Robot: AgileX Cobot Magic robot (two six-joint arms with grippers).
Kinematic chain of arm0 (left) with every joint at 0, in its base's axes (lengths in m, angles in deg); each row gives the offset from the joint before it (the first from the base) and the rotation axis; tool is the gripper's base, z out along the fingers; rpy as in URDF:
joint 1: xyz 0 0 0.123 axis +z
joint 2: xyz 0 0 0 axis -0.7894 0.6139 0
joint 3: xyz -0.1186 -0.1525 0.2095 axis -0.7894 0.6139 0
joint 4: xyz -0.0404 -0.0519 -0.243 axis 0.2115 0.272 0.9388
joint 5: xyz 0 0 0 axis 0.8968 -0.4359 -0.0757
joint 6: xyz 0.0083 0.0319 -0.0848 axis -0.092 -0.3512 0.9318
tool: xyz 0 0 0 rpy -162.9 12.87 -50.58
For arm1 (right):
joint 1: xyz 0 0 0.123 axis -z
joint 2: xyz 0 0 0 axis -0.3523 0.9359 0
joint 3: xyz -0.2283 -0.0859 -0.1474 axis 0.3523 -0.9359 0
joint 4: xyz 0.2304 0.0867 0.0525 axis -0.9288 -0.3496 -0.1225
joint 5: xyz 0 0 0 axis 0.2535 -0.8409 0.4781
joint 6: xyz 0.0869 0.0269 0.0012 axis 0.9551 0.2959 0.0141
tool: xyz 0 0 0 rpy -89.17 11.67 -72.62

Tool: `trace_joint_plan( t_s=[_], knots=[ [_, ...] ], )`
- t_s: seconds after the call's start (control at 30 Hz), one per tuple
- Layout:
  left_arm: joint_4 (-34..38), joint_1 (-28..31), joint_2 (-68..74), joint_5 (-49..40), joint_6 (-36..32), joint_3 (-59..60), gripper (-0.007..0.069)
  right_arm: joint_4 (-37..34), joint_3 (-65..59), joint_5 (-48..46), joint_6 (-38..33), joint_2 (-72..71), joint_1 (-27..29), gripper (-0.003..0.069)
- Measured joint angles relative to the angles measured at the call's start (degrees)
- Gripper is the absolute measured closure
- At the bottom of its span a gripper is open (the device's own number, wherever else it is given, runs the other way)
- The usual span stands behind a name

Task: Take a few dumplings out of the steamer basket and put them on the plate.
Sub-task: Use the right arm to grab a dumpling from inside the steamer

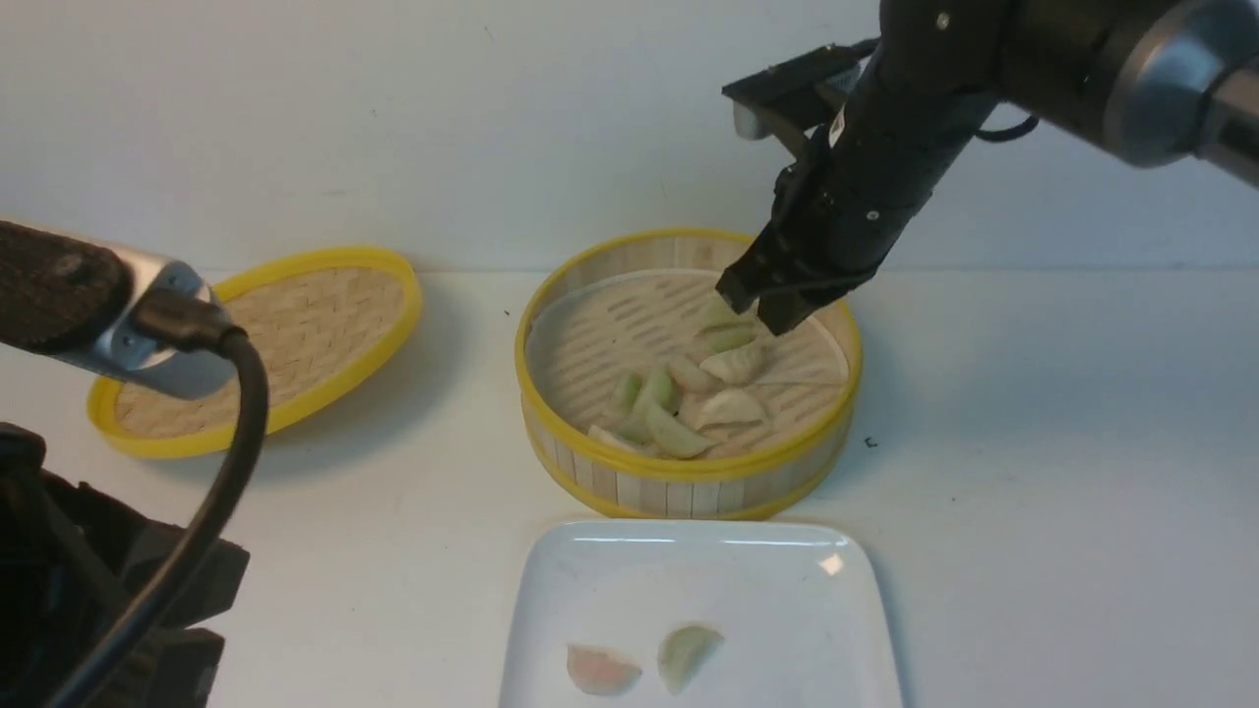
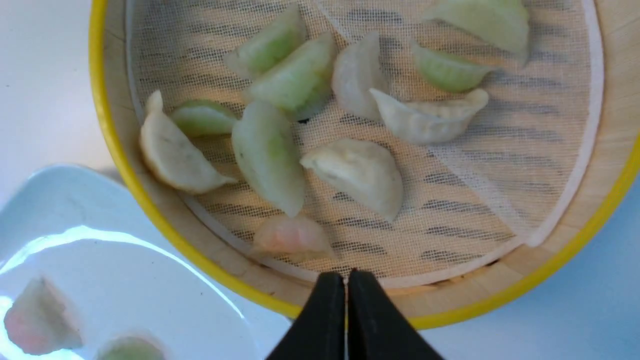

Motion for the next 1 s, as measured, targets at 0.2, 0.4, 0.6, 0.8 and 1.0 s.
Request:
trace_joint_plan(
  t_s=[0.2, 0.4, 0.6, 0.8, 1.0],
  knots=[
    [0.1, 0.0, 0.0, -0.4, 0.0, 0.0, 0.0631, 0.3, -0.2, 1.8, -3.3, 5.3, 0.0, 0.0492],
    [0.1, 0.0, 0.0, -0.6, 0.0, 0.0, 0.0631, 0.6, -0.2, 7.7, -4.8, 10.2, 0.0, 0.0278],
    [0.1, 0.0, 0.0, -1.5, 0.0, 0.0, 0.0631, 0.9, -0.2, 12.1, -5.2, 14.0, -0.1, 0.0207],
    [0.1, 0.0, 0.0, -1.9, 0.0, 0.0, 0.0631, 1.3, -0.2, 12.7, -5.3, 14.5, -0.5, 0.0425],
    [0.1, 0.0, 0.0, -2.1, 0.0, 0.0, 0.0631, 2.7, 2.7, 4.5, -2.8, 12.1, -0.5, 0.0414]
  ],
)
